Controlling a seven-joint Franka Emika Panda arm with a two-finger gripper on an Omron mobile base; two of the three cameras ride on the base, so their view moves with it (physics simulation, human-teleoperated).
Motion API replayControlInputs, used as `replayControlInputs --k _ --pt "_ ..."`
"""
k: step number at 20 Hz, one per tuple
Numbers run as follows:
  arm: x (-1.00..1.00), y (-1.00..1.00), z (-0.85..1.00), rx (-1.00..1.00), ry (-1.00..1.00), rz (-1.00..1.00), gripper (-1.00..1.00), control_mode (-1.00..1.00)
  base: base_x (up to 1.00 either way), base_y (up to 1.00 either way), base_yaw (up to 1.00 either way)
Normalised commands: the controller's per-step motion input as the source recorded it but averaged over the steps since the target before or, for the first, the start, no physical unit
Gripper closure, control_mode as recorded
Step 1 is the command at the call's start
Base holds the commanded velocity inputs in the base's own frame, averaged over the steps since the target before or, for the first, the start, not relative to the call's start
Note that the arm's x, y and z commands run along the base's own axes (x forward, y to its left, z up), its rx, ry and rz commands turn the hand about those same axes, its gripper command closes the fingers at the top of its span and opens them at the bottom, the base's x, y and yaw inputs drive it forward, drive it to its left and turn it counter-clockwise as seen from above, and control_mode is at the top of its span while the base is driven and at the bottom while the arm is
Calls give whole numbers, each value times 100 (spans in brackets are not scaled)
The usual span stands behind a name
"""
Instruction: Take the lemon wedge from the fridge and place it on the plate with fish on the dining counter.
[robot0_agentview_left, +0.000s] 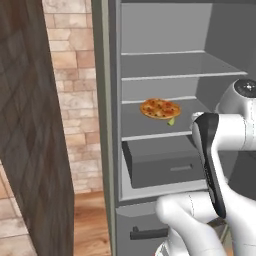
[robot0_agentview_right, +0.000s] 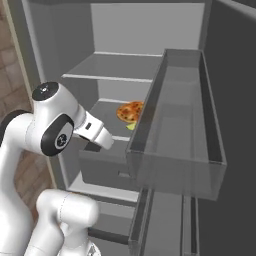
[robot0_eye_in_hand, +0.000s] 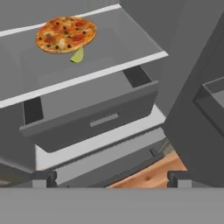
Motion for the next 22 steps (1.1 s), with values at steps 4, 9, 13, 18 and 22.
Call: replayControlInputs --k 4,9,13,18,22 --pt "0 0 0 0 0 0 -100 100 62 4 0" --pt "0 0 0 0 0 0 -100 100 64 0 0" --pt "0 0 0 0 0 0 -100 100 43 10 0" --pt "9 1 0 0 0 0 -100 -100 5 2 0" --pt "12 13 0 -2 0 0 -100 -100 0 0 0"
